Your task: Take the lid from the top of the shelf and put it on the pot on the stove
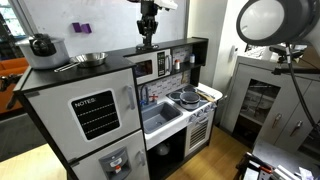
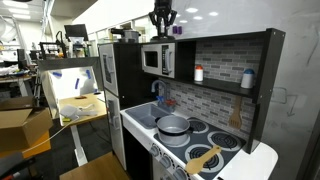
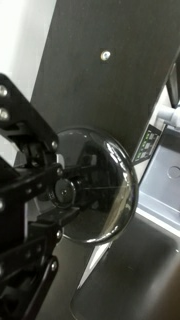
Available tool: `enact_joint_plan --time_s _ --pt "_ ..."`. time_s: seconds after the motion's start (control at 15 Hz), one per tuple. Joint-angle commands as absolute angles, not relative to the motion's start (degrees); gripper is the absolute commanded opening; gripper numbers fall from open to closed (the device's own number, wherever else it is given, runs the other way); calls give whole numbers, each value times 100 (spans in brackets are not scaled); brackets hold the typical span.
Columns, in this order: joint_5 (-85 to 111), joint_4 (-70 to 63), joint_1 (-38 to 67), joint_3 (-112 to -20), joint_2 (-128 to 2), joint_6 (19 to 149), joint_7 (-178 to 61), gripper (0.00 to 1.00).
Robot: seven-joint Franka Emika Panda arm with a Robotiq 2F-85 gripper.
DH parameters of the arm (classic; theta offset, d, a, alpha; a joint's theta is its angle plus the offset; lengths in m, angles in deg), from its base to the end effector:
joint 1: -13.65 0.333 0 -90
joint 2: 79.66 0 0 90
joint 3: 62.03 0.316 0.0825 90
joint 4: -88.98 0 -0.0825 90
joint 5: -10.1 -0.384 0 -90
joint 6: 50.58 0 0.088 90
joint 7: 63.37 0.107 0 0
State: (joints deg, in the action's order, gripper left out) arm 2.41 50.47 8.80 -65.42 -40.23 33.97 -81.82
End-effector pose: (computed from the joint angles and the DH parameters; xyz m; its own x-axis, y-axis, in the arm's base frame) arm 0.7191 -0.0690 0.5903 0.9683 0.2071 0.1399 0.2160 -0.9750 -0.0519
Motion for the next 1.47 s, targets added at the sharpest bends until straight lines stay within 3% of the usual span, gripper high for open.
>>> enact_joint_plan --time_s 0.0,0.8,1.4 --pt "345 5133 899 -6650 -4166 3164 -7883 8" --pt "370 4315 917 -6827 -5038 3007 -6796 8" --pt "262 1922 935 -6814 -6413 3481 -5823 8"
